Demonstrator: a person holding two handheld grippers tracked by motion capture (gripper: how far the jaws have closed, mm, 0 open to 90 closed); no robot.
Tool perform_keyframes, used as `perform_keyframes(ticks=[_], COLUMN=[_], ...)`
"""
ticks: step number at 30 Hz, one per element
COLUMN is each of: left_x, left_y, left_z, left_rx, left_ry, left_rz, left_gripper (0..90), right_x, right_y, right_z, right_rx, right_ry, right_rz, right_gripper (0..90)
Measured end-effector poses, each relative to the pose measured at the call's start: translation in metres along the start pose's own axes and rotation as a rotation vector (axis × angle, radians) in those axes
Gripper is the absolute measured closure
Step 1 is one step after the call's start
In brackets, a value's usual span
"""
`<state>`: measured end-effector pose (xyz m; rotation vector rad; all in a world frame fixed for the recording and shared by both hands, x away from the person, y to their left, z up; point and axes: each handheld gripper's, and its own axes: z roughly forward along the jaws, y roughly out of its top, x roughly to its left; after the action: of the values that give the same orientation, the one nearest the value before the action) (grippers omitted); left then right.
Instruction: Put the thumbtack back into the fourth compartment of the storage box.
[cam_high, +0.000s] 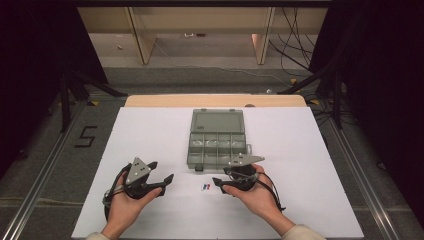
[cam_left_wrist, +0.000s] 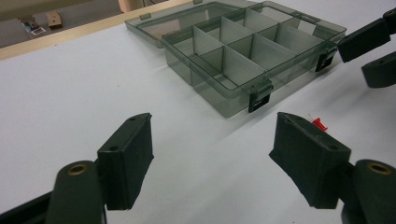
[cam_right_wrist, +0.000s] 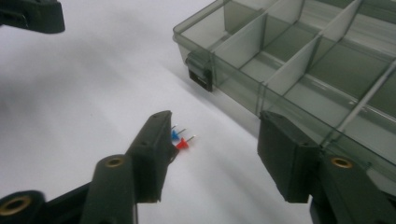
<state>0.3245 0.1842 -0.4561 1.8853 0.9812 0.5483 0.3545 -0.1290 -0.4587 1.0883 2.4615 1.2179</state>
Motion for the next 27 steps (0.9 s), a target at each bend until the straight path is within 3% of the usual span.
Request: perform_keyframes(ticks=[5, 6, 7, 10, 12, 15, 17, 18, 20, 24, 25, 27], left_x=[-0.001, -0.001, -0.001, 0.000, 0.000, 0.000, 0.000, 0.000, -0.002, -0.001, -0.001, -0.001], left_y=[0.000, 0.000, 0.000, -0.001, -0.002, -0.001, -0.001, 0.000, -0.001, -0.001, -0.001, -0.001], left_z=[0.002, 0.002, 0.002, 0.002, 0.002, 0.004, 0.004, 0.004, 0.005, 0.004, 0.004, 0.004], left_rx=[0.002, 0.002, 0.004, 0.005, 0.006, 0.005, 0.007, 0.009, 0.005, 0.009, 0.008, 0.007], left_ry=[-0.005, -0.005, -0.007, -0.008, -0.010, -0.023, -0.019, -0.020, -0.021, -0.023, -0.023, -0.025], left_rz=[-0.001, -0.001, 0.000, -0.002, -0.006, -0.005, -0.003, 0.018, -0.005, 0.017, 0.011, 0.014], left_gripper=[28.5, 28.5, 28.5, 28.6, 28.6, 28.7, 28.7, 28.9, 28.9, 29.1, 29.1, 29.2], right_x=[0.005, 0.007, 0.007, 0.009, 0.010, 0.011, 0.011, 0.011, 0.012, 0.015, 0.017, 0.017], right_y=[0.002, 0.002, 0.004, 0.005, 0.004, 0.005, 0.005, 0.004, 0.004, 0.004, 0.004, 0.003], right_z=[0.013, 0.017, 0.018, 0.026, 0.030, 0.035, 0.038, 0.041, 0.042, 0.045, 0.046, 0.048], right_rx=[0.036, 0.022, 0.056, 0.071, 0.057, 0.102, 0.094, 0.100, 0.114, 0.125, 0.119, 0.116], right_ry=[0.001, 0.002, 0.007, 0.012, 0.004, 0.014, 0.007, -0.001, 0.002, 0.001, -0.002, -0.015], right_rz=[-0.010, -0.009, -0.015, -0.019, -0.029, -0.028, -0.035, -0.057, -0.068, -0.095, -0.079, -0.112], right_gripper=[52.8, 53.7, 54.4, 55.8, 56.4, 57.9, 58.2, 59.1, 60.0, 60.8, 61.1, 62.0])
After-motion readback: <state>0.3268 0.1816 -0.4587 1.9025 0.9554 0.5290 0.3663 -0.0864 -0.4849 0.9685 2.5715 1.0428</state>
